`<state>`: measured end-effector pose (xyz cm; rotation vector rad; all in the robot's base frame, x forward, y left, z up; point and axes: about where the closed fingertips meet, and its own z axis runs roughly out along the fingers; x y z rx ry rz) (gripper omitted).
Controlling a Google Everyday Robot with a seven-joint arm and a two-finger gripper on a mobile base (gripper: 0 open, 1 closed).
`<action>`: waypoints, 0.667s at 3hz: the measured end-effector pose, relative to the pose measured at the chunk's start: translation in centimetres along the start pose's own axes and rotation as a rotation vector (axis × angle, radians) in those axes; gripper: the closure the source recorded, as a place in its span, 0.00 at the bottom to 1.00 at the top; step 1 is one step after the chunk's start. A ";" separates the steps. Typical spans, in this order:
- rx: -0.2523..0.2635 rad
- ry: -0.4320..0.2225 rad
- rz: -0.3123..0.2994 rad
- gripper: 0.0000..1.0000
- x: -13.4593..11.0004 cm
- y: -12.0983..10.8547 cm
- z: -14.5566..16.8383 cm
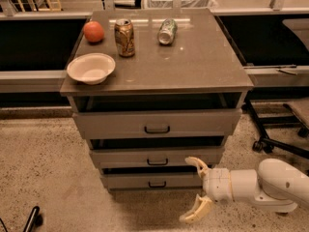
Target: Open bottom drawer
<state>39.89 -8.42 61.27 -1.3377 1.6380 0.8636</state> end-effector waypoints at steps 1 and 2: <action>0.125 0.053 -0.024 0.00 6.4 -3.1 -2.4; 0.127 0.043 -0.064 0.00 14.9 -3.8 -1.9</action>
Offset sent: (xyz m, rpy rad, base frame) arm 0.0044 -0.1140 -0.2614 0.0128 -0.0739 -0.0567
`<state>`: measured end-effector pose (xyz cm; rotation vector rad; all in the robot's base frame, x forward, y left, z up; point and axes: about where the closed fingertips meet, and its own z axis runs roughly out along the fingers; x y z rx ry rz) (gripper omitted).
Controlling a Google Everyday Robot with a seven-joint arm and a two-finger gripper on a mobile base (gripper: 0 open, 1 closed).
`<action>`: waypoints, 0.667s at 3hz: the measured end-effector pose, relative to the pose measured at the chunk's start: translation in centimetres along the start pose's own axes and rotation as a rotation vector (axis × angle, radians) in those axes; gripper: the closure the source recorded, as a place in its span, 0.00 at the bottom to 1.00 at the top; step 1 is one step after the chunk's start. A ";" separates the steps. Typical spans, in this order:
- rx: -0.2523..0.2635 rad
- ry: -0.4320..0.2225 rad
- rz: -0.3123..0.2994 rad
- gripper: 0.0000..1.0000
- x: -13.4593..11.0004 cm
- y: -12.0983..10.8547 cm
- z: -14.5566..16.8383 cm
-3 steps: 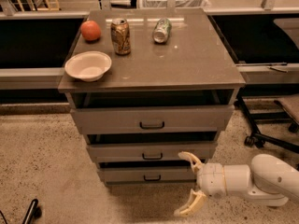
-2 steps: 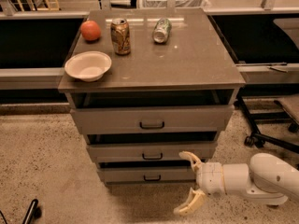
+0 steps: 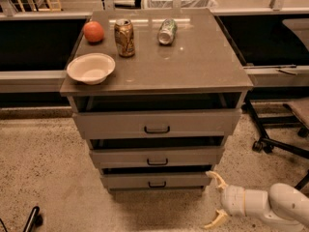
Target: Open bottom drawer
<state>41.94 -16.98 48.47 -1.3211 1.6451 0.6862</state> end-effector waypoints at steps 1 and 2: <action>-0.017 -0.040 0.044 0.00 2.3 1.4 2.1; -0.018 -0.041 0.045 0.00 2.3 1.5 2.1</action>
Offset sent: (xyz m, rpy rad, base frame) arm -0.0079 0.0106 -0.0314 0.0516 0.0329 -0.0006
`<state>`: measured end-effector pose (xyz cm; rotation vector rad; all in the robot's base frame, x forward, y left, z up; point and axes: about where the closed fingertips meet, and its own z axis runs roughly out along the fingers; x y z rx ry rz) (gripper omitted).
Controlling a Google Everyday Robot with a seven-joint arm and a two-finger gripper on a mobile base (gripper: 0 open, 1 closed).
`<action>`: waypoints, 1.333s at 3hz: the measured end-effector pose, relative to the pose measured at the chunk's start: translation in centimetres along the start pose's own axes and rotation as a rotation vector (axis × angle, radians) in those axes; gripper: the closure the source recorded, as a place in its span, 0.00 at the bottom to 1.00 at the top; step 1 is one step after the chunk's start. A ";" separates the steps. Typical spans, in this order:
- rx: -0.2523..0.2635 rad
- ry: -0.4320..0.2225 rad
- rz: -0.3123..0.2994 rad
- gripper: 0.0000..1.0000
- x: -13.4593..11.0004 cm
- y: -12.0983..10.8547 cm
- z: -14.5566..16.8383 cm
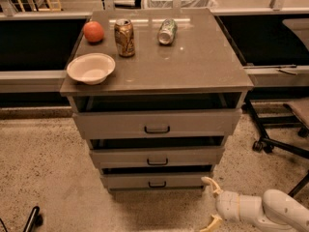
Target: Open bottom drawer
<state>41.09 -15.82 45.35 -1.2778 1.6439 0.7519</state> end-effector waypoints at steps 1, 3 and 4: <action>-0.027 0.091 -0.007 0.00 2.2 -0.8 1.5; -0.266 0.246 -0.057 0.00 16.8 -1.7 5.3; -0.271 0.224 -0.057 0.00 17.6 -3.3 5.0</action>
Offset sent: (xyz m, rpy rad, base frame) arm 0.0652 -0.0517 -0.2191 -0.3292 0.1551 0.3583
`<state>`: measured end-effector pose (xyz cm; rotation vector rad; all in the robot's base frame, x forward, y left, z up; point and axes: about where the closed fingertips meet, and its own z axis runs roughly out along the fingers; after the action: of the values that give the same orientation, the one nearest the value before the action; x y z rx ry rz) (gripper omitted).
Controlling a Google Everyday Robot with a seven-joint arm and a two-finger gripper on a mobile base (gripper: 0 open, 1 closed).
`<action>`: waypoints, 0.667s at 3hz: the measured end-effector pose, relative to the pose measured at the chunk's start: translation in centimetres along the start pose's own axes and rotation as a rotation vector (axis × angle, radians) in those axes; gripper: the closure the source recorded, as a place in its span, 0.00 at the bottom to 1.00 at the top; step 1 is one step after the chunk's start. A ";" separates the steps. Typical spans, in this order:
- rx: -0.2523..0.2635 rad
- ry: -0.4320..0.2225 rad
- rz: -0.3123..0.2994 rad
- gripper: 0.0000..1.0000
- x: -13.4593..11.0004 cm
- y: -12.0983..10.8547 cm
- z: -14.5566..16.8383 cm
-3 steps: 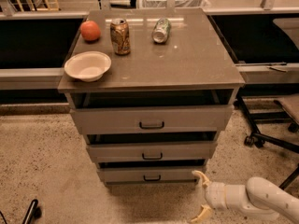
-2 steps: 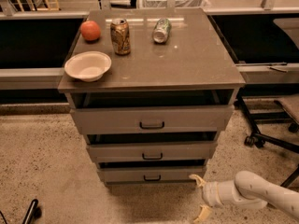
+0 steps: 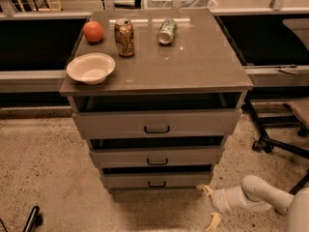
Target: Open bottom drawer
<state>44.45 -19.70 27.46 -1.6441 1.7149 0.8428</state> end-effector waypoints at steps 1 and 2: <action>-0.015 -0.007 -0.006 0.00 0.0 0.1 0.5; -0.013 -0.020 -0.077 0.00 0.4 -1.9 3.5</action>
Offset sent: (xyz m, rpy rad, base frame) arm 0.0541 0.0464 -0.0567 0.0310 -0.1522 0.1012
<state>46.32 -17.17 24.93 -1.6934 1.6246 0.8328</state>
